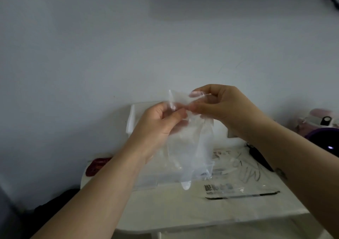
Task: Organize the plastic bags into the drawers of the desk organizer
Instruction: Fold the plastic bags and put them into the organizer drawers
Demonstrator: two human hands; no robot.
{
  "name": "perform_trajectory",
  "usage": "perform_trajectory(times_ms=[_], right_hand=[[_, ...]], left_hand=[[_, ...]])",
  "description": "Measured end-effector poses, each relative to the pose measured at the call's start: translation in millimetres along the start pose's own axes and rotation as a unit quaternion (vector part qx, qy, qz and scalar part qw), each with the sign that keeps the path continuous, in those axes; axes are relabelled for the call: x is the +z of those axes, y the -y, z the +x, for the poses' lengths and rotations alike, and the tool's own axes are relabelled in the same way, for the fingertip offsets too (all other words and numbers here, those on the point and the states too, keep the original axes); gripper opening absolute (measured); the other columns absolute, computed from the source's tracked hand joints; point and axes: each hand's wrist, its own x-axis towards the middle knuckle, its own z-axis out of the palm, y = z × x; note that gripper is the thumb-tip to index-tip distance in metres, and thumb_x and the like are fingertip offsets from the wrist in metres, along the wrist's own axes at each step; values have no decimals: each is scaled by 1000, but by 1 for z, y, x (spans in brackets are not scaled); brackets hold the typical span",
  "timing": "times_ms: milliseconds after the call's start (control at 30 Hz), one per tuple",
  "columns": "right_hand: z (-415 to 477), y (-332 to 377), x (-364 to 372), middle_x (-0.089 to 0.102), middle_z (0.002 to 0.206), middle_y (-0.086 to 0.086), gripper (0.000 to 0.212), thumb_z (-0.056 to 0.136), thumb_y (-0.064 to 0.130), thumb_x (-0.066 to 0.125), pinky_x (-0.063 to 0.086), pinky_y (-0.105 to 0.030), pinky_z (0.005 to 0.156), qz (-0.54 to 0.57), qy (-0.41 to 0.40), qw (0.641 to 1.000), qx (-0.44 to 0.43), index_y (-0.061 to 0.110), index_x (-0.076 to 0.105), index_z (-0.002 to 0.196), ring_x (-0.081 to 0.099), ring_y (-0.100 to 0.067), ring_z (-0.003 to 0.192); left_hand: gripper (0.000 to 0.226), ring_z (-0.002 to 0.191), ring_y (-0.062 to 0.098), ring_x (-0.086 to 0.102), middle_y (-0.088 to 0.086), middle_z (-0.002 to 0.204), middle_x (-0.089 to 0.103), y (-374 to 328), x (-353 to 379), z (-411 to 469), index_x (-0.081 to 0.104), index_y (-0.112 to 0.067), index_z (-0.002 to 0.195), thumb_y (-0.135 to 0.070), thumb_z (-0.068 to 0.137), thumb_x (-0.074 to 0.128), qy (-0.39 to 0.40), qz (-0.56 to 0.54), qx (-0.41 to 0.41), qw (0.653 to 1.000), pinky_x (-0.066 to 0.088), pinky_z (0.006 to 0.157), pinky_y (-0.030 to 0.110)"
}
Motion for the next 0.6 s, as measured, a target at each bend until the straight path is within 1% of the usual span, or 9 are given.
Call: perform_trajectory(times_ms=[33, 67, 167, 233, 333, 467, 500, 567, 600], right_hand=[[0, 0, -4, 74, 80, -1, 25, 75, 16, 77, 51, -13, 64, -30, 12, 999, 11, 23, 67, 96, 65, -3, 67], [0, -1, -8, 74, 80, -2, 27, 74, 18, 78, 51, -13, 63, -75, 35, 996, 25, 24, 67, 98, 64, -4, 65], [-2, -2, -21, 70, 67, 10, 24, 74, 24, 79, 46, -14, 62, -227, 114, 964, 82, 27, 69, 95, 60, 2, 59], [0, -2, -26, 67, 61, 17, 11, 76, 26, 77, 42, -10, 57, -279, 89, 952, 84, 28, 72, 85, 56, 7, 53], [8, 5, -31, 70, 72, 12, 4, 80, 26, 73, 42, -6, 56, -332, -7, 943, 27, 27, 71, 77, 60, 7, 61], [21, 15, -19, 68, 79, 7, 8, 90, 20, 60, 34, -5, 40, -291, -94, 952, -25, 18, 66, 84, 57, 4, 41], [24, 15, -12, 68, 86, 7, 10, 92, 18, 57, 38, -8, 41, -270, -105, 956, -31, 17, 64, 86, 61, 1, 44], [30, 11, 6, 66, 98, 5, 12, 95, 15, 53, 51, -26, 57, -233, -110, 966, -28, 16, 63, 88, 67, -4, 53], [32, 6, 16, 65, 100, 3, 12, 95, 14, 52, 53, -31, 59, -221, -104, 969, -24, 15, 62, 89, 68, -5, 54]], left_hand=[[5, 68, 6, 68, -7, 72, 70, -1, -1, 0, 65, -17, 86, -14, 88, 62, -22, -8, -2, 1000, 57, 71, 22], [10, 64, 5, 66, -8, 69, 69, -1, -2, -1, 64, -16, 84, -10, 90, 59, -36, -13, -4, 999, 57, 67, 21], [14, 58, 0, 60, -8, 69, 67, -4, -10, -4, 65, -17, 78, -11, 90, 60, -52, 16, 12, 998, 52, 60, 16], [13, 56, -2, 54, -10, 70, 66, -6, -15, -7, 66, -18, 79, -13, 90, 60, -55, 48, 29, 997, 50, 59, 14], [12, 52, 1, 51, -10, 66, 65, -9, -20, -9, 67, -19, 82, -16, 91, 59, -52, 100, 49, 992, 50, 59, 16], [11, 52, 6, 59, -6, 76, 73, -7, -21, -12, 64, -15, 83, -18, 92, 58, -55, 109, 5, 992, 50, 57, 17], [10, 53, 7, 62, -5, 77, 74, -5, -22, -13, 63, -14, 84, -18, 92, 58, -49, 103, -23, 993, 52, 58, 18], [10, 56, 6, 64, -5, 78, 74, 2, -27, -17, 63, -14, 86, -18, 93, 57, -34, 100, -75, 992, 53, 60, 17], [9, 59, 3, 64, -6, 79, 74, 6, -32, -18, 64, -15, 86, -19, 92, 58, -25, 118, -94, 988, 53, 62, 17]])
